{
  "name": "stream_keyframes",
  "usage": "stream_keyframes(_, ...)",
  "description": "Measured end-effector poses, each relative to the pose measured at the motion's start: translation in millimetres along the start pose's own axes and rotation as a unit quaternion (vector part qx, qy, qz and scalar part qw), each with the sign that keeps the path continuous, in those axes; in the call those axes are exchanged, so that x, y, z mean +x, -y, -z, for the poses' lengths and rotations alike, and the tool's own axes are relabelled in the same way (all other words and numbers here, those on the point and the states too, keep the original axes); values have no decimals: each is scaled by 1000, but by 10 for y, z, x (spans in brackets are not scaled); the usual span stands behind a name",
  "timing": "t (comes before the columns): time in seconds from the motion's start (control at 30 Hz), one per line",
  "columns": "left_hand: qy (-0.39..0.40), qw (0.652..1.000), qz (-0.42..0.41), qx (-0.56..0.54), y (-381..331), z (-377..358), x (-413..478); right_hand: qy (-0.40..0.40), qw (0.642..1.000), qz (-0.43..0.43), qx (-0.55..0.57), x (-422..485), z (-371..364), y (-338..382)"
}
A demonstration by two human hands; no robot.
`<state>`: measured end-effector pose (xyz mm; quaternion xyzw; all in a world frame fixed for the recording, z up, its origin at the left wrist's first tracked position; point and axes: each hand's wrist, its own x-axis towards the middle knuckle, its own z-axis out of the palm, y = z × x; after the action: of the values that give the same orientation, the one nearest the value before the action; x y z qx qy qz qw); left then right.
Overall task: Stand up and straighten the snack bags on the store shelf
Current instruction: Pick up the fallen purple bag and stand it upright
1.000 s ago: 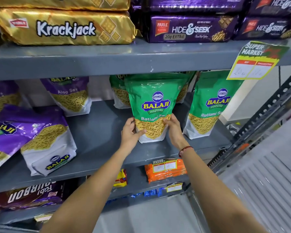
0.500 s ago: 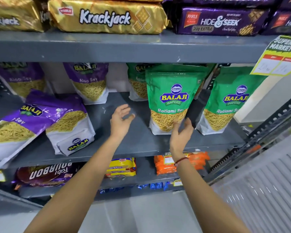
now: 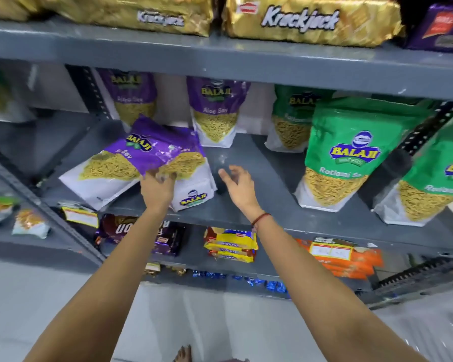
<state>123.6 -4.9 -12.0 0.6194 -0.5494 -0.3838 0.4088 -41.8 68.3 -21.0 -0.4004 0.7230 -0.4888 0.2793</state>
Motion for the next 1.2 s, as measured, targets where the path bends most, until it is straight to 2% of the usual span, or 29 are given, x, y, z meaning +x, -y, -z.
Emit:
stream_keyframes(0.07, 38, 997, 68, 6, 147, 68, 75, 73, 997, -37, -13, 80, -209, 44)
stream_keyframes(0.13, 93, 981, 165, -36, 231, 92, 131, 114, 988, -97, -28, 144, -377, 88)
stream_keyframes(0.2, 159, 952, 243, -100, 238, 98, 142, 121, 980, -156, -21, 181, -495, 112)
stream_keyframes(0.3, 195, 933, 276, -121, 205, 66, 190, 100, 976, -195, 14, 223, -531, 135)
stream_keyframes(0.47, 271, 929, 230, -105, 229, 19, 139, 82, 977, -187, 62, 175, -300, 47)
stream_keyframes(0.67, 377, 902, 179, -111, 270, -111, -77, 57, 990, -125, 40, 76, 139, -89)
stream_keyframes(0.83, 434, 884, 134, -110, 219, -275, -285, 49, 993, -100, 37, -41, 476, -253)
stream_keyframes(1.03, 462, 878, 85, -88, 158, -403, -364, 25, 993, -80, 86, -193, 675, -423)
stream_keyframes(1.2, 433, 895, 53, -95, 129, -398, -360, 1, 988, -51, 143, -282, 665, -527)
